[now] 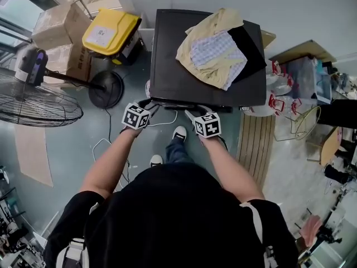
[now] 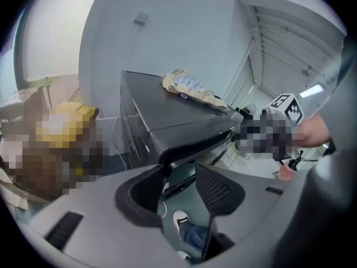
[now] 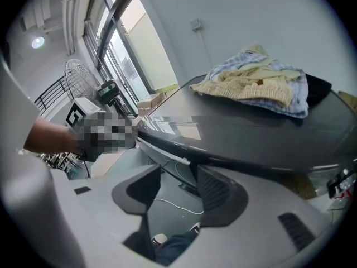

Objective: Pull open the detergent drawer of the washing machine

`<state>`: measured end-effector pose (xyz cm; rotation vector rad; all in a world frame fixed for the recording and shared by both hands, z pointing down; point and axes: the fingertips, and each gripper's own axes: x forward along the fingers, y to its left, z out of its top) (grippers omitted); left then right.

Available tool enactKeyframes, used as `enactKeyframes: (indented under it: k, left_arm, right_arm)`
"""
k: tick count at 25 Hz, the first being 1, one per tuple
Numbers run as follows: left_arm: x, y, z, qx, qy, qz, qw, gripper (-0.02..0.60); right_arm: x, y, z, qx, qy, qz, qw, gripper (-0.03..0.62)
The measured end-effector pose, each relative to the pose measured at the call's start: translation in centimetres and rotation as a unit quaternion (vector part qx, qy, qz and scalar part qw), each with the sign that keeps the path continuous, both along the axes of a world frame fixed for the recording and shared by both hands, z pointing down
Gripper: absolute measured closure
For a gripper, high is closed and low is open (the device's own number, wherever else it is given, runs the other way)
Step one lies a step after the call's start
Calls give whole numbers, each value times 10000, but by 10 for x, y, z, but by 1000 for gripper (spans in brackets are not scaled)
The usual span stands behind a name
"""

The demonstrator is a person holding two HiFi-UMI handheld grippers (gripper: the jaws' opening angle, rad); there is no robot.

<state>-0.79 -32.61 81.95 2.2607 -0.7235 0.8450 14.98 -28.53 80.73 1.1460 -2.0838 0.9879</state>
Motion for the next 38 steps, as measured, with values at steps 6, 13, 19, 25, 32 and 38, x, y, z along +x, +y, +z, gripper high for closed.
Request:
enactKeyframes:
  k: [6, 13, 19, 25, 32, 38]
  left_arm:
    - [1, 1, 1, 4, -10, -27, 10000, 410]
    - [1, 1, 1, 61, -56, -140, 9999, 422]
    - [0, 0, 1, 63, -23, -221, 9997, 422]
    - [-1, 0, 0, 26, -18, -165, 9999, 428]
    - [-1, 1, -3, -88, 97, -267, 9996, 431]
    - [0, 10, -5, -154, 145, -286, 9994, 431]
  right_arm:
    - [-2, -2, 2, 10, 88, -56, 9999, 402]
    - [2, -3, 5, 74, 315, -86, 9994, 444]
    - [5, -4, 6, 108, 425, -70, 9990, 484]
    - [5, -5, 5, 145, 501, -135, 9985, 490]
    - [6, -3, 3, 105, 462, -172, 9987, 497]
    - [8, 4, 2, 53, 434, -159, 9989, 497]
